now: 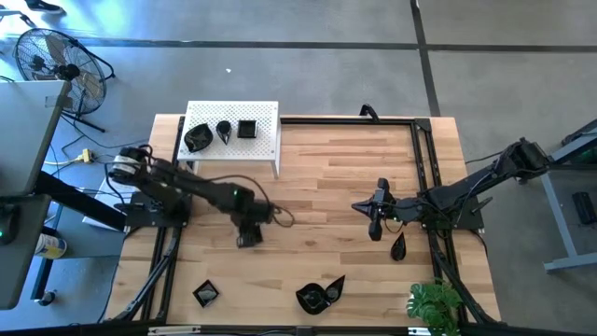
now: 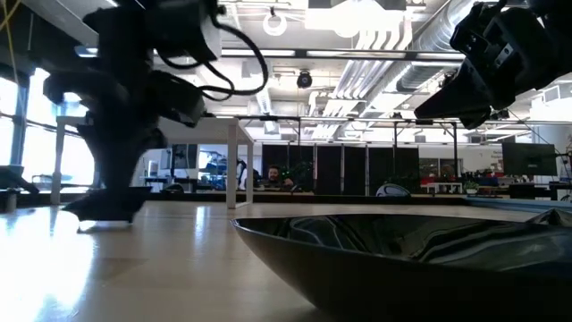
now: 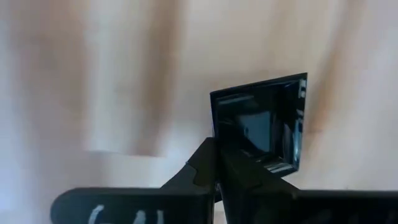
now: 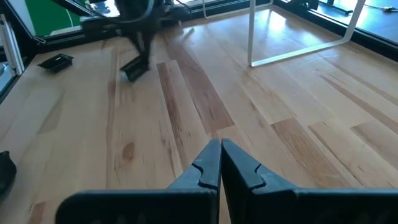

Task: Pick & Place Mini shaped plates
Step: Stack the right black square plate on the top of the stacked black square plates on the shelf

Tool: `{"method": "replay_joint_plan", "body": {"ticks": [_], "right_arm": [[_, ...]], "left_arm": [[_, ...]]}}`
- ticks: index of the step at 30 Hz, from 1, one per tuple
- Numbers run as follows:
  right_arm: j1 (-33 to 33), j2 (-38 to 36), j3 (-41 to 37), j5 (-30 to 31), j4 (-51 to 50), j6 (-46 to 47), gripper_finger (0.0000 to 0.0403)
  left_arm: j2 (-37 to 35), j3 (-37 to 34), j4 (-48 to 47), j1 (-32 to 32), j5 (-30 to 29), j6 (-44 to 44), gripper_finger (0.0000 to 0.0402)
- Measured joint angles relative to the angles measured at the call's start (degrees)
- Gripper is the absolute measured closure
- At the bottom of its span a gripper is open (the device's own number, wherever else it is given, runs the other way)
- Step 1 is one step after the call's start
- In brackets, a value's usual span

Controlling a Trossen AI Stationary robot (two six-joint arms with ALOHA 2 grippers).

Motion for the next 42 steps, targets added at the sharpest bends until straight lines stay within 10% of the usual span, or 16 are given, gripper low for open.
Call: {"method": "replay_joint_plan", "body": {"ticks": [12, 21, 42], "right_arm": [[0.0, 0.0, 0.0, 0.02, -0.02, 0.0, 0.0402], [0.0, 0.0, 0.0, 0.6, -0.02, -0.02, 0.0402], [0.0, 0.04, 0.0, -0.33, -0.02, -0.04, 0.0402]], "left_arm": [[0.24, 0.01, -3.51, 10.88, -14.85, 11.48, 0.0392], [0.29, 4.78, -12.83, 13.05, -18.37, 13.05, 0.0283], [0.3, 3.29, -12.79, -0.36, -17.96, 3.17, 0.0257]]}}
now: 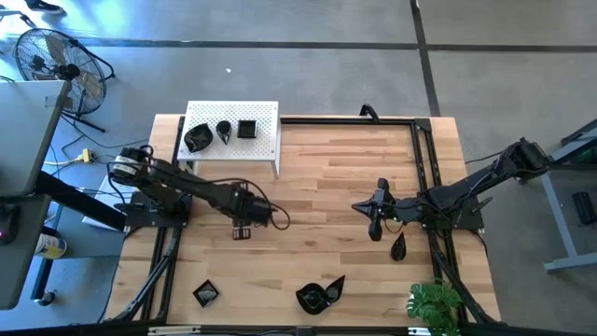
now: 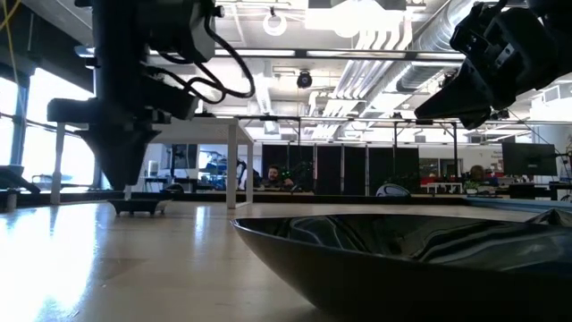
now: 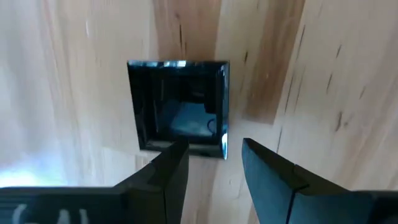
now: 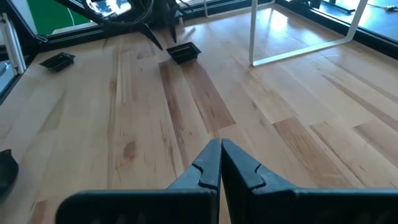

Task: Pick & Place Mini shaped plates
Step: Stack the right black square plate on the top of the stacked black square plates on the shelf

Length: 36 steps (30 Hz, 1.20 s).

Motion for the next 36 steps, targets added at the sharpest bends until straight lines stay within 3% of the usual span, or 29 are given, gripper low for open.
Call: {"method": "replay_joint_plan", "body": {"ticks": [8, 18, 32, 36], "right_arm": [[0.0, 0.0, 0.0, -0.26, 0.02, 0.04, 0.0402], [0.0, 0.0, 0.0, -0.55, 0.0, -0.14, 0.0402], [0.0, 0.0, 0.0, -0.72, 0.39, -0.98, 0.0402], [0.0, 0.0, 0.0, -0.72, 0.37, -0.98, 0.0402]], "left_arm": [[0.3, -0.05, 8.92, 0.13, -2.16, -0.13, 0.0257], [1.05, -3.42, 9.31, 0.13, -2.2, -1.23, 0.0262], [1.68, -5.08, 11.41, 0.13, -0.45, 0.1, 0.0381], [1.68, -4.93, 11.31, 0.1, -0.6, 0.32, 0.0397]]}}
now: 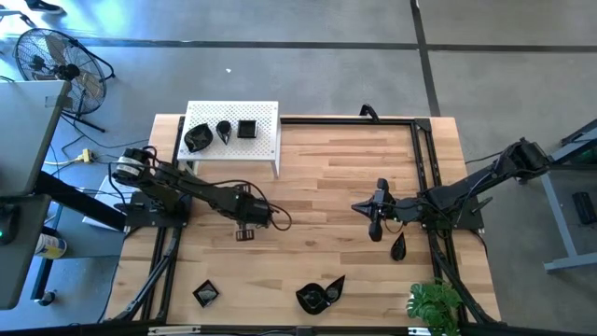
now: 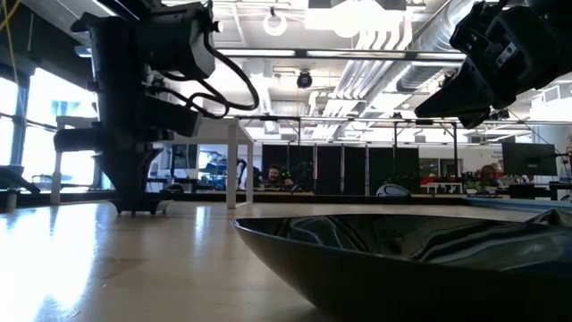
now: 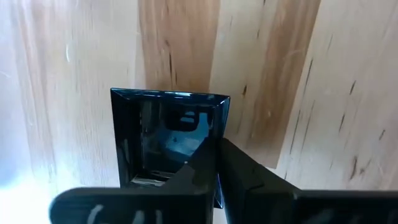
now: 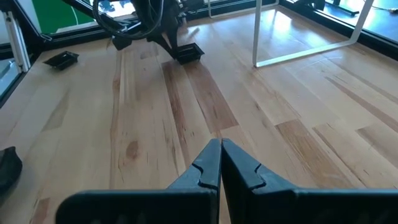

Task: Pick & Place Mini shaped plates
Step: Stack the right black square plate on the top of the stacked black square plates on the shelf

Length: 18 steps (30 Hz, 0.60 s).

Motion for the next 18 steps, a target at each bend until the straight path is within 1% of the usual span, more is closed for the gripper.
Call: {"method": "replay_joint_plan", "body": {"ticks": [3, 9, 12, 16, 18], "right_arm": [[0.0, 0.0, 0.0, 0.0, 0.02, 0.13, 0.0402], [0.0, 0.0, 0.0, -0.01, 0.02, 0.15, 0.0402], [0.0, 0.0, 0.0, 0.0, 0.02, 0.11, 0.0402], [0.0, 0.0, 0.0, -0.04, 0.02, 0.02, 0.0402], [0.0, 0.0, 0.0, -0.15, 0.02, 0.01, 0.0402]], "left_arm": [[-0.2, 0.93, -1.25, 0.0, 0.26, 0.01, 0.0395], [-0.55, 5.89, -5.55, -0.19, 4.76, 0.65, 0.0399], [-1.07, 9.99, -9.02, -1.23, 5.57, 2.26, 0.0399], [-1.29, 17.17, -13.57, -2.04, 5.49, 3.27, 0.0399], [-1.38, 21.42, -16.64, -2.0, 3.8, 3.53, 0.0399]]}}
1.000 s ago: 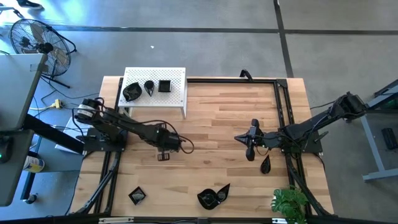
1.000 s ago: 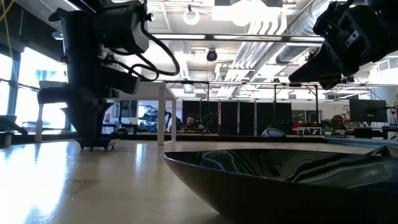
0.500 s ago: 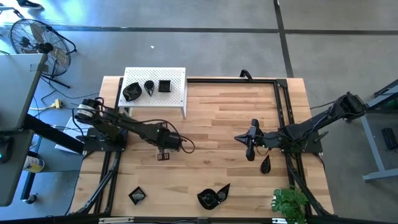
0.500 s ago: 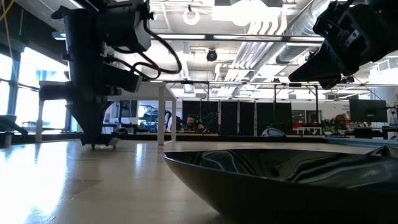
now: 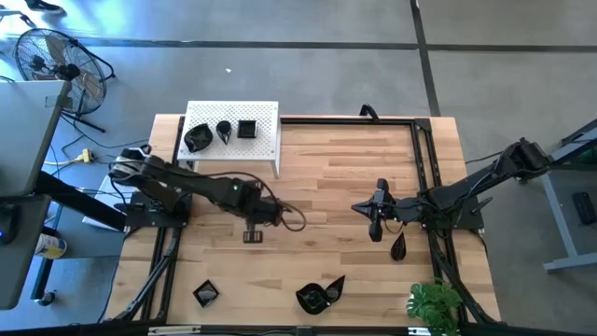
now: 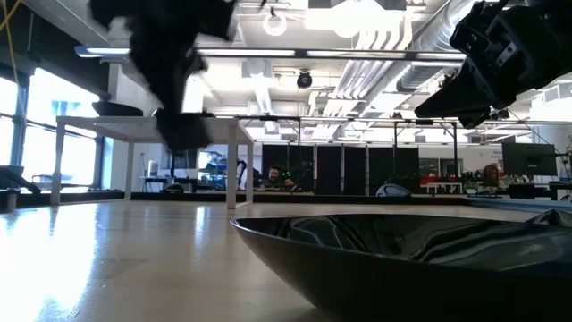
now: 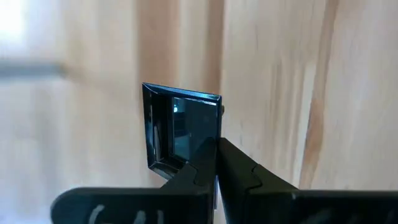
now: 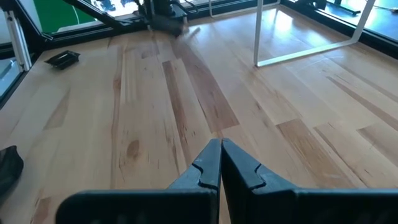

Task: Pick & Place Mini shaped plates
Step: Stack the right black square plate on the top of the stacked black square plates on the shelf

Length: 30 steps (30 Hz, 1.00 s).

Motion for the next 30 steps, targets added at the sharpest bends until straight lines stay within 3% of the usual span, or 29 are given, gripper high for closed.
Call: {"method": "replay_joint_plan", "body": {"ticks": [8, 13, 21, 30], "right_arm": [[0.0, 0.0, 0.0, -0.24, 0.0, -0.02, 0.0402], [0.0, 0.0, 0.0, -0.29, 0.0, -0.03, 0.0402], [0.0, 0.0, 0.0, -0.76, 0.0, 0.16, 0.0402], [2.09, 0.0, 0.0, 0.86, 0.71, -1.01, 0.0402]], "left_arm": [[-0.37, 17.51, -15.63, 1.22, -13.6, 4.08, 0.0399], [-0.37, 23.16, -22.89, 5.06, -19.67, 7.21, 0.0399], [-1.13, 23.77, -25.21, 15.53, -23.39, 15.06, 0.0399], [-4.44, 18.1, -17.08, 25.23, -23.07, 24.03, 0.0399]]}}
